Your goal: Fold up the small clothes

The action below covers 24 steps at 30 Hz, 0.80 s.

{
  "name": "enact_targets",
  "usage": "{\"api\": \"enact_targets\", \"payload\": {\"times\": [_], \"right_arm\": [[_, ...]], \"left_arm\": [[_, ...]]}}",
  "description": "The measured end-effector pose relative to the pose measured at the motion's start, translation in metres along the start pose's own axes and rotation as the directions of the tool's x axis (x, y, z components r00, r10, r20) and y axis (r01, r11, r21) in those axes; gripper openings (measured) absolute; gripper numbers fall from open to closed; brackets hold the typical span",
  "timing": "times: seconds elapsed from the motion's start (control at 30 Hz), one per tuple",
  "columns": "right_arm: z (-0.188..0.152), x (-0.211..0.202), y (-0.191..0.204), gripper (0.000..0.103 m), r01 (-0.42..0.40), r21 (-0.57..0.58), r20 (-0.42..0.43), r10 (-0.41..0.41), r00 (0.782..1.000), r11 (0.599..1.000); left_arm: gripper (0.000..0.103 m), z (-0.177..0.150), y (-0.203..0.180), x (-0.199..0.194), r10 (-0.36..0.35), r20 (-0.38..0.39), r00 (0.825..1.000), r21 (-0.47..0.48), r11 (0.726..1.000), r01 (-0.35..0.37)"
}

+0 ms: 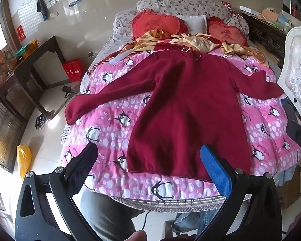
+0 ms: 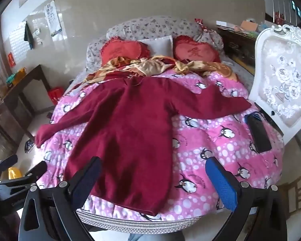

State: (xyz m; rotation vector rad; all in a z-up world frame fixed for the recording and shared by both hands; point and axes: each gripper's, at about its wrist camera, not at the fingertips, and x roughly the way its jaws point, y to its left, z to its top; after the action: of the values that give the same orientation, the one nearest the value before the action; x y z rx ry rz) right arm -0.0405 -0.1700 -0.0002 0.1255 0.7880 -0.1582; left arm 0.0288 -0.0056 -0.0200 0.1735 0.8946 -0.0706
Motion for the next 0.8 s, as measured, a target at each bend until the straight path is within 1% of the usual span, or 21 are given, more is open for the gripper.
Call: {"api": "enact_targets", "payload": {"times": [0.07,0.17,0.3,0.4,0.8], "right_arm": [[-0.002,-0.004,0.0,0.103,-0.023,0.003,-0.003,0.023,1.0,1.0],[-0.001,-0.007,0.0,0.103,-0.013,0.004,0.001,0.013,1.0,1.0],[-0.001,-0.015,-0.001,0.103,-0.02,0.016,0.005,0.02,1.0,1.0],[-0.001,-0.019,-0.001,0.103,-0.041,0.025,0.007,0.041,0.999,0.999],[-0.003,-0.034,0.004,0.103,-0.03,0.016,0.008,0.03,1.0,0.999]], "left_arm": [[0.103,0.0,0.0,-0.004,0.001,0.005,1.0,0.0,1.0,-0.001],[0.103,-0.001,0.001,-0.01,0.004,0.012,1.0,-0.004,1.0,-0.004],[0.103,-0.003,0.004,-0.017,0.01,0.02,1.0,-0.011,1.0,-0.01],[0.103,-0.003,0.005,-0.022,0.013,0.023,1.0,-0.017,1.0,-0.012],[0.103,-0.005,0.007,-0.043,0.019,0.047,0.999,-0.022,1.0,-0.018]]}}
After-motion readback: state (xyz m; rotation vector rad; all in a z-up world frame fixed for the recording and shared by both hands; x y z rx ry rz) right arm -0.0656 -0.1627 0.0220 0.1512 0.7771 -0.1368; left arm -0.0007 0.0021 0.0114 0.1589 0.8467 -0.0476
